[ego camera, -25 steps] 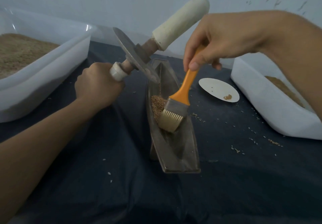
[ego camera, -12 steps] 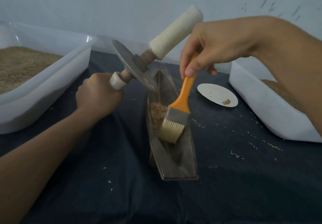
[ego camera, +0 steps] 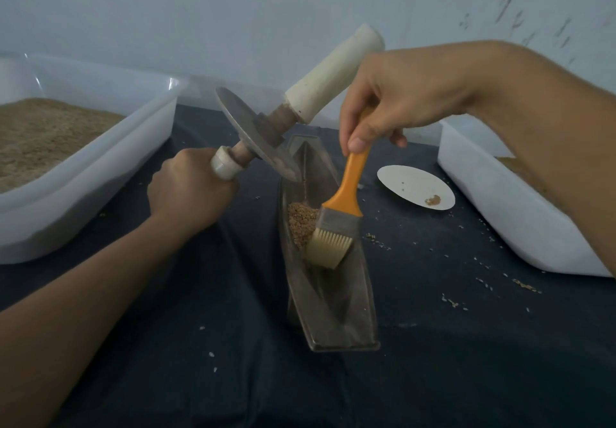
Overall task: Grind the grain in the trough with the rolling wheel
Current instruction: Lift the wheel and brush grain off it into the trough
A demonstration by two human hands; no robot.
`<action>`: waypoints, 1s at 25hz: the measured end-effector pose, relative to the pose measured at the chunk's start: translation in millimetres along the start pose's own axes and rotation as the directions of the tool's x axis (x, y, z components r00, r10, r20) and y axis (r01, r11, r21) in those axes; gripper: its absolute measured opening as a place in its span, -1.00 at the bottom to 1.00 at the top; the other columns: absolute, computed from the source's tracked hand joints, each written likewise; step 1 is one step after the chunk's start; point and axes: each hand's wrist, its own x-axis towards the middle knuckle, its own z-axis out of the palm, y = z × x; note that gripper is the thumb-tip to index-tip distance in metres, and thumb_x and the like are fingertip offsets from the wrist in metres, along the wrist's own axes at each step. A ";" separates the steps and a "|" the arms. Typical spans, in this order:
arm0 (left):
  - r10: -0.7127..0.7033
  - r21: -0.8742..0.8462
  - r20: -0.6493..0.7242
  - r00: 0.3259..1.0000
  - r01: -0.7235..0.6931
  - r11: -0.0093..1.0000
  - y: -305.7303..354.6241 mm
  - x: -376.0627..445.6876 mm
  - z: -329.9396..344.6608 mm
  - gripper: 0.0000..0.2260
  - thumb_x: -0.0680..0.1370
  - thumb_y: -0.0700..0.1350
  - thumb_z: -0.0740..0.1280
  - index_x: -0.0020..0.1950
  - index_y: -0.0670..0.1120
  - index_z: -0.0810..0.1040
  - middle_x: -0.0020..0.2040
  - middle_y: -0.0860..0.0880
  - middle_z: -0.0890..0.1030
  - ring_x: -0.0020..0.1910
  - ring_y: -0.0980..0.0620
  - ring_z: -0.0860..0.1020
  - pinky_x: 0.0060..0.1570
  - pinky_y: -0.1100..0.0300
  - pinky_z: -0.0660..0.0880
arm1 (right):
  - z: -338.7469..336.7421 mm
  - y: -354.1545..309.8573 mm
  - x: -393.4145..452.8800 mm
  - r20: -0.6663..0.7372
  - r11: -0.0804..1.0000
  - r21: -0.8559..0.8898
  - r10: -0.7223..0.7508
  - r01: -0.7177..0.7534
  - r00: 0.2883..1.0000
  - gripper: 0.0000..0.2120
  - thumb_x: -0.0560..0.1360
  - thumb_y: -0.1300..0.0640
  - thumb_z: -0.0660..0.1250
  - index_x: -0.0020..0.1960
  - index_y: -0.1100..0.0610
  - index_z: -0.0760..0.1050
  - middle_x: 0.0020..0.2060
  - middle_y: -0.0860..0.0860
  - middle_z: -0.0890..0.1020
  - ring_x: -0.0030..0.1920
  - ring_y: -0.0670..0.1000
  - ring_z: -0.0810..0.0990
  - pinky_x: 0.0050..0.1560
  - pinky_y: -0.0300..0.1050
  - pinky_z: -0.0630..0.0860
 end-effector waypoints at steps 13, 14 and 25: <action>0.006 0.011 0.005 1.000 -0.006 1.000 -0.1 0.2 -0.5 -0.90 0.37 -0.02 0.38 -0.29 0.04 0.47 -0.34 0.04 0.52 -0.32 -0.06 0.48 -0.29 0.11 0.36 | 10.2 -8.4 8.0 -0.096 0.991 -0.107 0.070 -0.080 0.993 -0.88 0.45 0.13 0.41 -0.27 0.06 0.64 -0.44 0.05 0.53 -0.55 -0.09 0.52 -0.35 -0.13 0.50; 0.002 0.009 0.006 1.000 -0.002 1.000 0.1 0.4 -0.8 -0.90 0.37 -0.02 0.37 -0.29 0.04 0.47 -0.34 0.04 0.53 -0.30 -0.08 0.50 -0.28 0.10 0.37 | 7.2 -9.0 4.8 -0.090 0.994 -0.078 0.073 -0.080 0.993 -0.86 0.44 0.12 0.41 -0.29 0.07 0.64 -0.47 0.04 0.50 -0.56 -0.08 0.51 -0.39 -0.15 0.49; 0.000 0.014 0.009 1.000 -0.001 1.000 0.9 0.7 -1.2 -0.88 0.37 -0.01 0.39 -0.30 0.05 0.47 -0.37 0.06 0.52 -0.37 0.02 0.45 -0.32 0.13 0.33 | 4.4 -22.2 -0.9 -0.037 0.988 -0.134 0.076 -0.080 0.996 -0.88 0.46 0.14 0.40 -0.23 0.12 0.64 -0.42 0.05 0.52 -0.56 -0.16 0.48 -0.38 -0.19 0.48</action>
